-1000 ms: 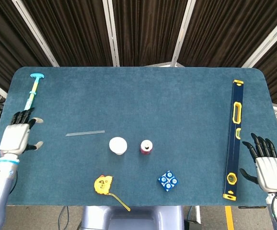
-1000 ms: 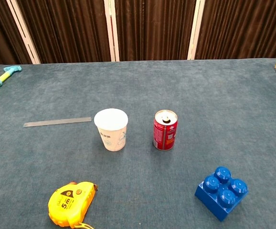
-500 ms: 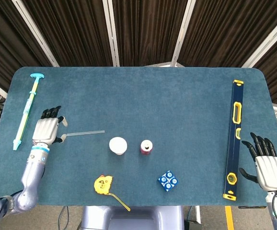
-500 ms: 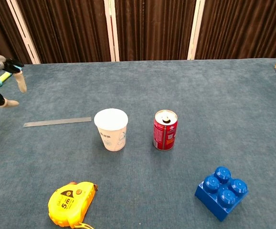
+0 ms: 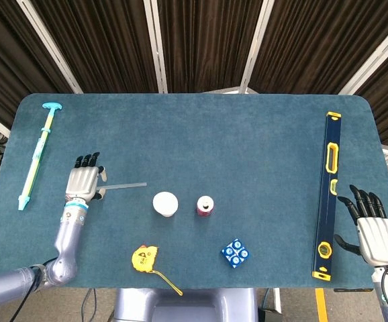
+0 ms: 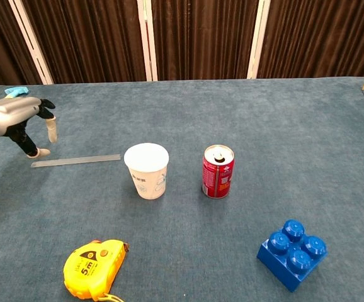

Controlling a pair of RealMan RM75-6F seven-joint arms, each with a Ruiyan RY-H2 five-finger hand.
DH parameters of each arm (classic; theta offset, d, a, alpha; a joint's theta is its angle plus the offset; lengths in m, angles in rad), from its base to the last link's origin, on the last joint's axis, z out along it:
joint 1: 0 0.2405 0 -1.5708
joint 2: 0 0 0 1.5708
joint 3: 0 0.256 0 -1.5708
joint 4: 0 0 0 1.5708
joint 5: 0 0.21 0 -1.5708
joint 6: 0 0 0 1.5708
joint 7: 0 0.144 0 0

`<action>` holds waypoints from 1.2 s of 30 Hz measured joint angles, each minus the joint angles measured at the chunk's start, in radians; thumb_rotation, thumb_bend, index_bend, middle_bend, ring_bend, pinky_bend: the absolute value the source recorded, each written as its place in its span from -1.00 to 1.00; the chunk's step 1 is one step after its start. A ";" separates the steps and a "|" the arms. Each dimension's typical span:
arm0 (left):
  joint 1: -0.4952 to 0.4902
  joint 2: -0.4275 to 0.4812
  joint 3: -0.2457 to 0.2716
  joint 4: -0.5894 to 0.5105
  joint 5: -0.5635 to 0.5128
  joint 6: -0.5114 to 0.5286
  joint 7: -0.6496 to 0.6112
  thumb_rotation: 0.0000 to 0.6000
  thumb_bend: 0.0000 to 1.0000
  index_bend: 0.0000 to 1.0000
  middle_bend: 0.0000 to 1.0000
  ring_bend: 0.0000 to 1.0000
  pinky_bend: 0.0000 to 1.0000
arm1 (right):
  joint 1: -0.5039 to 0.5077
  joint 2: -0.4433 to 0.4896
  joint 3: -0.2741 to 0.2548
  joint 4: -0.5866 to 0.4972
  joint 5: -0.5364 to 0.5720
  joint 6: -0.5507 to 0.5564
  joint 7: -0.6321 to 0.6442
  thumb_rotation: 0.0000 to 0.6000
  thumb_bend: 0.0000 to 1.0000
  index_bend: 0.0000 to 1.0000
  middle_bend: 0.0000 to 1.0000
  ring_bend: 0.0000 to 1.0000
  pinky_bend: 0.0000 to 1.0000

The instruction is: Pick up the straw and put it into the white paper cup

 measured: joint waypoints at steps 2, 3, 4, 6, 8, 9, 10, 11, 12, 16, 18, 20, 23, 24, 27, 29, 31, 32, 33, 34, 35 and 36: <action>-0.006 -0.014 0.002 0.017 -0.001 -0.003 -0.001 1.00 -0.31 -0.02 -1.00 -1.00 -1.00 | 0.001 0.000 0.000 0.000 0.001 -0.002 0.000 1.00 -0.64 -0.67 -1.00 -1.00 -1.00; -0.010 -0.022 0.004 0.028 -0.002 -0.006 -0.001 1.00 -0.31 -0.02 -1.00 -1.00 -1.00 | 0.002 0.000 0.001 -0.001 0.002 -0.003 0.000 1.00 -0.64 -0.67 -1.00 -1.00 -1.00; -0.013 -0.028 0.005 0.036 -0.002 -0.008 0.000 1.00 -0.31 -0.02 -1.00 -1.00 -1.00 | 0.002 0.000 0.001 -0.001 0.003 -0.004 0.000 1.00 -0.64 -0.67 -1.00 -1.00 -1.00; -0.019 -0.041 0.007 0.056 -0.004 -0.012 0.001 1.00 -0.31 -0.01 -1.00 -1.00 -1.00 | 0.004 0.000 0.002 -0.002 0.005 -0.006 0.001 1.00 -0.64 -0.67 -1.00 -1.00 -1.00; -0.025 -0.053 0.008 0.075 -0.005 -0.016 0.001 1.00 -0.30 0.00 -1.00 -1.00 -1.00 | 0.005 0.001 0.002 -0.003 0.006 -0.008 0.003 1.00 -0.64 -0.67 -1.00 -1.00 -1.00; -0.029 -0.062 0.009 0.089 -0.005 -0.019 0.002 1.00 -0.30 0.01 -1.00 -1.00 -1.00 | 0.005 0.001 0.002 -0.003 0.006 -0.009 0.005 1.00 -0.64 -0.67 -1.00 -1.00 -1.00; -0.032 -0.069 0.009 0.099 -0.006 -0.020 0.002 1.00 -0.30 0.01 -1.00 -1.00 -1.00 | 0.006 0.002 0.002 -0.003 0.007 -0.011 0.007 1.00 -0.64 -0.68 -1.00 -1.00 -1.00; -0.034 -0.077 0.009 0.109 -0.006 -0.022 0.002 1.00 -0.30 0.01 -1.00 -1.00 -1.00 | 0.007 0.002 0.002 -0.003 0.007 -0.011 0.008 1.00 -0.64 -0.67 -1.00 -1.00 -1.00; -0.038 -0.086 0.009 0.121 -0.006 -0.023 0.001 1.00 -0.30 0.01 -1.00 -1.00 -1.00 | 0.007 0.002 0.002 -0.002 0.007 -0.011 0.008 1.00 -0.64 -0.67 -1.00 -1.00 -1.00; -0.048 -0.110 0.007 0.145 -0.008 -0.026 0.001 1.00 -0.30 0.01 -1.00 -1.00 -1.00 | 0.006 0.003 0.001 -0.002 0.004 -0.009 0.012 1.00 -0.64 -0.67 -1.00 -1.00 -1.00; -0.051 -0.119 0.008 0.153 -0.009 -0.027 0.003 1.00 -0.30 0.00 -1.00 -1.00 -1.00 | 0.006 0.003 0.000 -0.001 0.003 -0.008 0.014 1.00 -0.64 -0.67 -1.00 -1.00 -1.00; -0.053 -0.125 0.008 0.159 -0.012 -0.030 0.004 1.00 -0.30 -0.02 -1.00 -1.00 -1.00 | 0.006 0.003 0.000 0.000 0.003 -0.007 0.015 1.00 -0.64 -0.67 -1.00 -1.00 -1.00; -0.058 -0.137 0.007 0.173 -0.013 -0.035 0.004 1.00 -0.29 -0.03 -1.00 -1.00 -1.00 | 0.006 0.002 0.000 -0.001 0.004 -0.008 0.015 1.00 -0.64 -0.67 -1.00 -1.00 -1.00; -0.060 -0.141 0.006 0.179 -0.015 -0.038 0.004 1.00 -0.29 -0.03 -1.00 -1.00 -1.00 | 0.006 0.002 0.000 -0.001 0.004 -0.009 0.015 1.00 -0.64 -0.67 -1.00 -1.00 -1.00; -0.065 -0.154 0.006 0.197 -0.027 -0.044 0.014 1.00 -0.29 -0.03 -1.00 -1.00 -1.00 | 0.007 0.002 0.000 -0.001 0.006 -0.009 0.016 1.00 -0.64 -0.67 -1.00 -1.00 -1.00; -0.068 -0.162 0.005 0.206 -0.033 -0.045 0.019 1.00 -0.29 -0.04 -1.00 -1.00 -1.00 | 0.007 0.002 0.000 -0.001 0.005 -0.009 0.018 1.00 -0.64 -0.67 -1.00 -1.00 -1.00; -0.069 -0.169 0.004 0.213 -0.034 -0.045 0.020 1.00 -0.29 -0.05 -1.00 -1.00 -1.00 | 0.007 0.003 -0.001 0.000 0.004 -0.009 0.020 1.00 -0.64 -0.67 -1.00 -1.00 -1.00; -0.070 -0.170 0.004 0.215 -0.035 -0.045 0.020 1.00 -0.29 -0.06 -1.00 -1.00 -1.00 | 0.007 0.003 -0.001 0.000 0.003 -0.009 0.021 1.00 -0.64 -0.67 -1.00 -1.00 -1.00; -0.070 -0.173 0.004 0.217 -0.035 -0.045 0.021 1.00 -0.29 -0.06 -1.00 -1.00 -1.00 | 0.007 0.003 -0.001 0.000 0.003 -0.009 0.021 1.00 -0.64 -0.67 -1.00 -1.00 -1.00; -0.070 -0.174 0.003 0.218 -0.035 -0.045 0.020 1.00 -0.29 -0.06 -1.00 -1.00 -1.00 | 0.007 0.003 -0.002 0.001 0.002 -0.009 0.021 1.00 -0.64 -0.68 -1.00 -1.00 -1.00; -0.070 -0.176 0.003 0.219 -0.034 -0.045 0.019 1.00 -0.28 -0.06 -1.00 -1.00 -1.00 | 0.007 0.003 -0.002 0.001 0.002 -0.008 0.021 1.00 -0.64 -0.67 -1.00 -1.00 -1.00; -0.070 -0.176 0.003 0.220 -0.034 -0.045 0.019 1.00 -0.27 -0.06 -1.00 -1.00 -1.00 | 0.007 0.003 -0.002 0.001 0.002 -0.008 0.021 1.00 -0.64 -0.67 -1.00 -1.00 -1.00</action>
